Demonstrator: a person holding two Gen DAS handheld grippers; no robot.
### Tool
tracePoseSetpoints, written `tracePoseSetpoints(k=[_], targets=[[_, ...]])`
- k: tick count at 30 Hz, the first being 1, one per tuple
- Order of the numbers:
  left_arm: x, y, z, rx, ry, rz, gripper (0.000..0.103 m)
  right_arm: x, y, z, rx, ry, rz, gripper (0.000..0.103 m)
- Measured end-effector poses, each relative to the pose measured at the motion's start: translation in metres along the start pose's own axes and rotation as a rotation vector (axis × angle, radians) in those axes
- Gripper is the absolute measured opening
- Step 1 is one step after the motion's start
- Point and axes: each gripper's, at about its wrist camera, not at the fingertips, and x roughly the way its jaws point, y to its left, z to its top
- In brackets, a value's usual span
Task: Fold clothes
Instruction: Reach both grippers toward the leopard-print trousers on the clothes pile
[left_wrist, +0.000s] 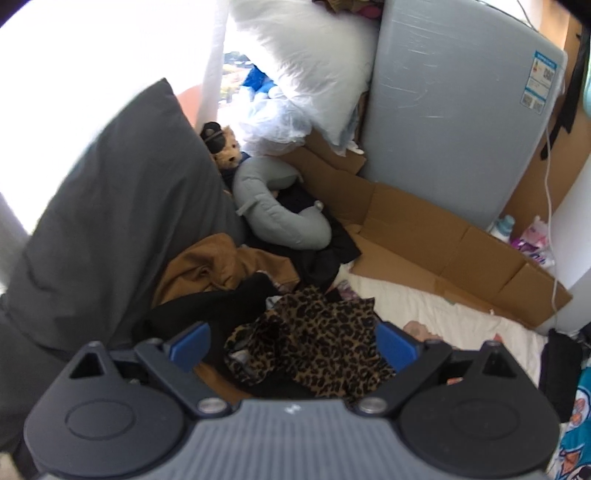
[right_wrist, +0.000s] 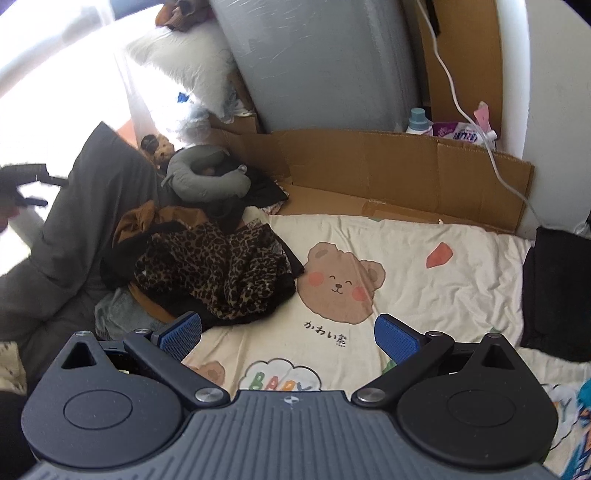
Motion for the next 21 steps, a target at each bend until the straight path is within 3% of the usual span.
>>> tracePoseSetpoints(k=[9, 14, 21], targets=[[0.086, 0.017, -0.016, 0.008, 0.063, 0.001, 0.087, 0.058, -0.01, -0.017, 0.154, -0.01, -0.004, 0.102], [0.128, 0.023, -0.026, 0.028, 0.056, -0.003, 0.087, 0.114, -0.013, -0.033, 0.256, 0.023, 0.028, 0.089], [0.196, 0.02, -0.048, 0.201, 0.088, 0.006, 0.087, 0.21, -0.002, -0.056, 0.371, 0.056, 0.13, 0.081]])
